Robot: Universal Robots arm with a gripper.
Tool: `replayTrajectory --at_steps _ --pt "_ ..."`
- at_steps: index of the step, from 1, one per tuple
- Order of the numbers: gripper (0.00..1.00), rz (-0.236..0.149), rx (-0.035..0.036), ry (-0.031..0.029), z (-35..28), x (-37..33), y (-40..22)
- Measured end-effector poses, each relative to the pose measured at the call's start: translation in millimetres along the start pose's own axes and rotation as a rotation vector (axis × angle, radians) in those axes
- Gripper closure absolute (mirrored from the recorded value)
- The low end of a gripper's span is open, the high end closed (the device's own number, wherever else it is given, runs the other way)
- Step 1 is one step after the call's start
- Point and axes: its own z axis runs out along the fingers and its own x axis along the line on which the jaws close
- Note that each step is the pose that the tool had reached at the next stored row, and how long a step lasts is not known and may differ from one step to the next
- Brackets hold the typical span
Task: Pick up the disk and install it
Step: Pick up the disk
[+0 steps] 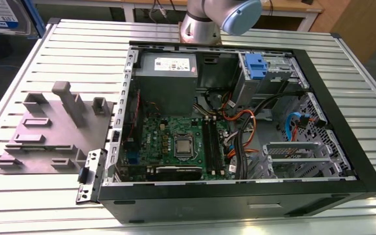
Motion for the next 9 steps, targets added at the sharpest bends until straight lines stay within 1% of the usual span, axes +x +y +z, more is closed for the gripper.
replayTrajectory --at_steps 9 --pt "0.65 0.000 -0.0002 0.0000 -0.4 -1.1 -21.1"
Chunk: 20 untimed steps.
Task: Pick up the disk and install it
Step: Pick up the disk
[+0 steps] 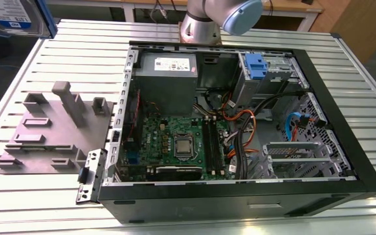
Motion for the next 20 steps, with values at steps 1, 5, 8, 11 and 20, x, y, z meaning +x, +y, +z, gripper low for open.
replayTrajectory --at_steps 1,5,8,11,20 --pt "0.65 0.000 -0.0001 0.0001 -0.1 -0.1 -2.5" --pt "0.65 0.000 0.0000 0.0000 -0.2 -0.6 -11.7" --pt "0.65 0.000 0.0000 0.0000 -0.3 -0.9 -18.9" --pt "0.65 0.000 0.0000 0.0000 -0.3 -1.3 -26.0" --pt "0.65 0.000 -0.0001 0.0000 -0.6 -2.5 -49.0"
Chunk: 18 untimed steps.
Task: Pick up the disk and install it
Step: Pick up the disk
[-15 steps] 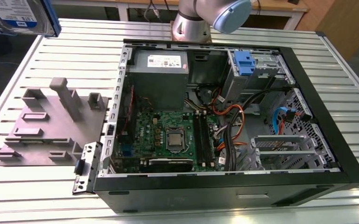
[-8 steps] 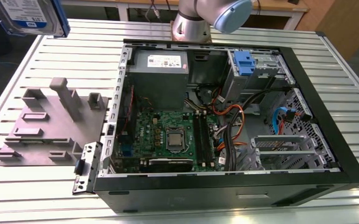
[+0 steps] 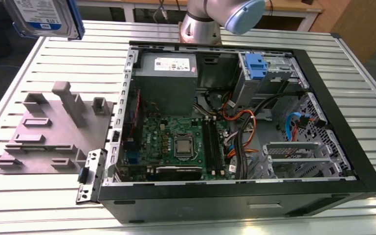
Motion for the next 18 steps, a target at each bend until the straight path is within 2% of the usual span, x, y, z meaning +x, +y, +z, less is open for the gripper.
replayTrajectory --at_steps 18 --pt "0.65 0.000 0.0001 0.0000 -0.5 -2.1 -41.9"
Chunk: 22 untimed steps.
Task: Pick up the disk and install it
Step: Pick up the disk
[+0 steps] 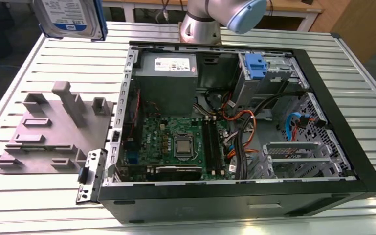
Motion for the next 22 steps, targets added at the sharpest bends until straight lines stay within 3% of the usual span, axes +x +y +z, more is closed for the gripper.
replayTrajectory --at_steps 11,22 --pt "0.65 0.000 -0.0001 0.0001 -0.3 -1.1 -21.5" --pt "0.65 0.000 -0.0001 0.0000 -0.5 -2.0 -37.4"
